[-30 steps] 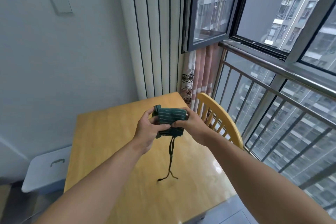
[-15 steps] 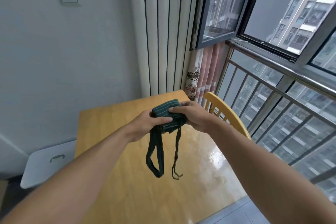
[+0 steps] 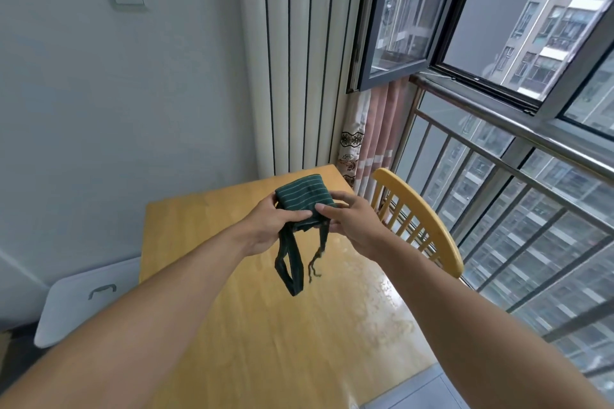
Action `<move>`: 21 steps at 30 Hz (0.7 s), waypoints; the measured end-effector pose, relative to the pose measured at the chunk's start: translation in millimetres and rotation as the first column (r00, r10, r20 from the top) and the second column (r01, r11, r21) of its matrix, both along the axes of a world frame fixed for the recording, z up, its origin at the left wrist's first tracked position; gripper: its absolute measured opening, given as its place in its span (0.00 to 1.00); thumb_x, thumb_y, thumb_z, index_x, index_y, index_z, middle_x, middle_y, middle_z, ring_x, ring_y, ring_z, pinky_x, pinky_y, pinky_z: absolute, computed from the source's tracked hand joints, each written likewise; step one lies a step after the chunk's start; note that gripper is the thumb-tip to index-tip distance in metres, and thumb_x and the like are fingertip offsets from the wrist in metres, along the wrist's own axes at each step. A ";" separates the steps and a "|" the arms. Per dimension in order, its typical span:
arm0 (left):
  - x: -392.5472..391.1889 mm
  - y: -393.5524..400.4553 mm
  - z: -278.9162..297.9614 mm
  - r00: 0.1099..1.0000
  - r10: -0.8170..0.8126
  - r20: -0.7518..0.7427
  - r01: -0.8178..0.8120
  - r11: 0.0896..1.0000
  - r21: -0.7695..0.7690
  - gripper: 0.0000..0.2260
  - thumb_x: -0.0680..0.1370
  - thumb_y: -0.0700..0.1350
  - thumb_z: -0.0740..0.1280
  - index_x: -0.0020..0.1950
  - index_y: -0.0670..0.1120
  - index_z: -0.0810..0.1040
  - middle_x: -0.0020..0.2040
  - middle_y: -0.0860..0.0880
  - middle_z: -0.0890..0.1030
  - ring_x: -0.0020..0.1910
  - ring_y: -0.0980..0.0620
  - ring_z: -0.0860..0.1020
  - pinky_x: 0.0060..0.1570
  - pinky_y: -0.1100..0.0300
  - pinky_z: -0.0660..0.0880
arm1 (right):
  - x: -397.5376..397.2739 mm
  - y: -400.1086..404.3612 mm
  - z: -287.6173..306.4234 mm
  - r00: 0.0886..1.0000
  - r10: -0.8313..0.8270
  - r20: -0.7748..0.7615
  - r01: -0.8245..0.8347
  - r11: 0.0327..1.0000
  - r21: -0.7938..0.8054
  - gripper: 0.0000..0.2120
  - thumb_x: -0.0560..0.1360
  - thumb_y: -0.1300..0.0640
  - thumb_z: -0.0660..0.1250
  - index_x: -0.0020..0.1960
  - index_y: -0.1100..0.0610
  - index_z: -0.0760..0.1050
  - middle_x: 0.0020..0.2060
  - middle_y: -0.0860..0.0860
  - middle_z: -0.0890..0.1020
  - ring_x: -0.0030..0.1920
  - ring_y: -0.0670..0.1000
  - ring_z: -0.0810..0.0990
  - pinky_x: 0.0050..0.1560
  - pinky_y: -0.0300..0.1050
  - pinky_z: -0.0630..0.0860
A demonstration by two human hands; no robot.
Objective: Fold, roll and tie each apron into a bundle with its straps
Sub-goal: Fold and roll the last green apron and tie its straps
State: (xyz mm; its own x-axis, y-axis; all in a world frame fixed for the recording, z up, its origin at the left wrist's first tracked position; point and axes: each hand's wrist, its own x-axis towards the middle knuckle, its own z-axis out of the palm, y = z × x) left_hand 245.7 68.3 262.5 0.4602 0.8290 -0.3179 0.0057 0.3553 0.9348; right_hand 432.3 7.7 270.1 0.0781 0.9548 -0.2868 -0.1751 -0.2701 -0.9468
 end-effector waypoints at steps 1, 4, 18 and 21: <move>1.6 -3.1 1.5 1.000 -0.016 0.000 0.016 1.000 0.007 0.26 0.76 0.38 0.75 0.72 0.46 0.71 0.62 0.44 0.83 0.59 0.47 0.82 0.56 0.53 0.80 | 0.4 -0.4 0.9 1.000 -0.016 0.001 0.016 1.000 0.006 0.23 0.76 0.66 0.72 0.70 0.61 0.72 0.58 0.62 0.82 0.54 0.60 0.86 0.60 0.60 0.81; 6.7 -10.6 7.1 0.998 -0.026 0.056 0.025 0.999 0.022 0.14 0.82 0.44 0.67 0.68 0.46 0.76 0.61 0.44 0.84 0.54 0.47 0.80 0.47 0.56 0.75 | 2.7 -1.8 1.1 0.999 -0.032 0.028 0.031 0.998 0.051 0.24 0.76 0.65 0.73 0.70 0.60 0.75 0.56 0.59 0.85 0.53 0.57 0.86 0.57 0.53 0.82; -1.3 -10.2 31.3 0.974 -0.090 0.206 0.104 0.993 -0.058 0.16 0.83 0.47 0.64 0.67 0.40 0.77 0.47 0.45 0.79 0.37 0.52 0.74 0.33 0.60 0.67 | 31.8 -35.1 -19.1 0.870 0.494 -0.003 -0.490 0.862 -0.130 0.15 0.82 0.48 0.63 0.62 0.54 0.81 0.40 0.52 0.77 0.38 0.48 0.71 0.45 0.44 0.67; -4.1 -19.7 43.6 0.946 -0.258 0.195 0.274 0.960 -0.061 0.13 0.79 0.49 0.64 0.58 0.42 0.78 0.43 0.46 0.79 0.35 0.52 0.73 0.34 0.60 0.64 | 32.5 -33.1 -20.3 0.750 0.661 0.025 -0.646 0.740 -0.187 0.12 0.82 0.48 0.64 0.50 0.54 0.82 0.35 0.51 0.68 0.36 0.49 0.64 0.41 0.44 0.63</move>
State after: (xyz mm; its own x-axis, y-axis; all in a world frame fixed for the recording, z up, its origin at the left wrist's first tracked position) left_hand 241.6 48.6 306.1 0.7171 0.6417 -0.2721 -0.0576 0.4436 0.8944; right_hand 464.8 -25.4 249.8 -0.5173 0.7228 -0.4582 0.1773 -0.4333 -0.8836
